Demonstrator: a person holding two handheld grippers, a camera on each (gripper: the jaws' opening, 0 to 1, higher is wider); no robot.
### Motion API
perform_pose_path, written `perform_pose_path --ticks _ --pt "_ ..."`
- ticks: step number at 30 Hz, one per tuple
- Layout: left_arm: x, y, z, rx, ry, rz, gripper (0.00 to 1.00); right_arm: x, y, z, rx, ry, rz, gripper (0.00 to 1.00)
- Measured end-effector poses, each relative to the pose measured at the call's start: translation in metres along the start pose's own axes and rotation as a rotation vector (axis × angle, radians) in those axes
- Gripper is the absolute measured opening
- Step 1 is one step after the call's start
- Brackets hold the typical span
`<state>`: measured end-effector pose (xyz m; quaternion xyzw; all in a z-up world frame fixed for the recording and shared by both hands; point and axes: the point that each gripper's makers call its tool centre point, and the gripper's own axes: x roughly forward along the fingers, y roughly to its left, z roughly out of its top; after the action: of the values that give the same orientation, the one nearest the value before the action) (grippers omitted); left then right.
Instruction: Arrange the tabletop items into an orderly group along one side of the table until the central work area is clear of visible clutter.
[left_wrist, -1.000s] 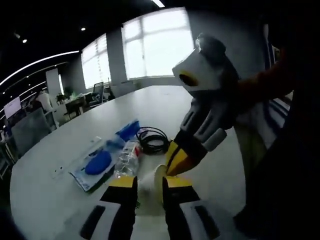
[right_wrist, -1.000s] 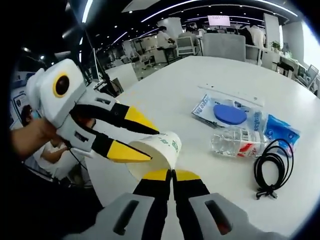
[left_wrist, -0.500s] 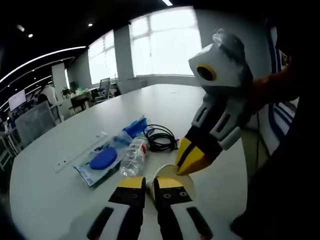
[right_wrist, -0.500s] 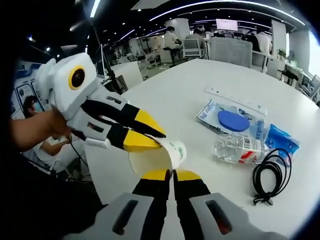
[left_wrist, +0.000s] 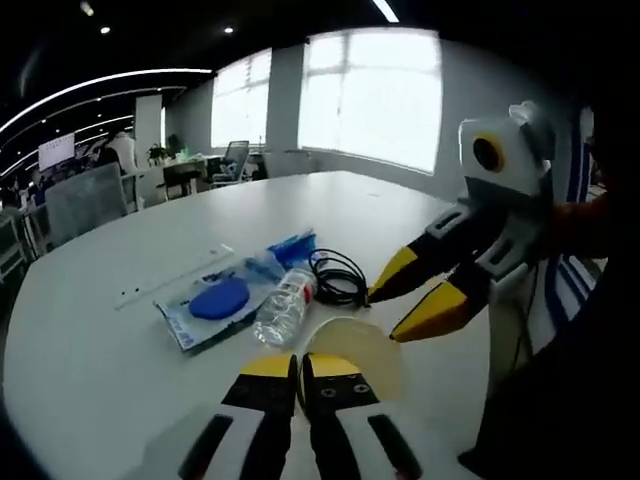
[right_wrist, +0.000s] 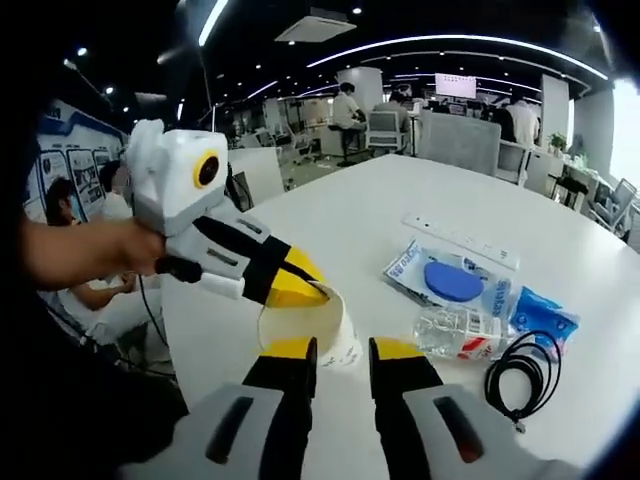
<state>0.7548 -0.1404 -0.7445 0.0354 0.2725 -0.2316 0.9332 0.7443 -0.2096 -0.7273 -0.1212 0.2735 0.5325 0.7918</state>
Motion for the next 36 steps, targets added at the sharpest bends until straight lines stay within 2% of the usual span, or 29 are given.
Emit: perform_pose_path --ticks 11,12,13,19,21,23,26,29,36 --pt "0.001 0.035 -0.01 -0.122 0.066 0.067 0.01 -0.021 -0.025 0.001 0.051 -0.068 -0.108 0.54" --pt "0.0 0.048 -0.011 -0.141 0.066 0.081 0.01 -0.024 -0.03 0.0 0.056 -0.075 -0.122 0.57" --pt "0.001 0.049 -0.01 -0.158 0.064 0.087 0.01 -0.025 -0.032 -0.001 0.06 -0.076 -0.128 0.6" --pt "0.005 0.074 -0.001 -0.218 0.053 0.115 0.01 -0.036 -0.046 -0.003 0.092 -0.106 -0.165 0.69" --pt "0.007 0.082 0.001 -0.227 0.057 0.127 0.01 -0.039 -0.048 -0.004 0.107 -0.118 -0.159 0.75" --pt "0.009 0.091 0.0 -0.248 0.066 0.141 0.01 -0.041 -0.049 -0.005 0.11 -0.124 -0.166 0.8" --pt "0.014 0.103 0.0 -0.283 0.067 0.148 0.01 -0.046 -0.051 -0.004 0.104 -0.134 -0.179 0.82" --pt "0.018 0.115 -0.003 -0.29 0.097 0.167 0.01 -0.051 -0.055 -0.004 0.109 -0.145 -0.193 0.88" --pt "0.029 0.148 -0.005 -0.312 0.119 0.203 0.01 -0.059 -0.064 -0.013 0.118 -0.135 -0.222 0.96"
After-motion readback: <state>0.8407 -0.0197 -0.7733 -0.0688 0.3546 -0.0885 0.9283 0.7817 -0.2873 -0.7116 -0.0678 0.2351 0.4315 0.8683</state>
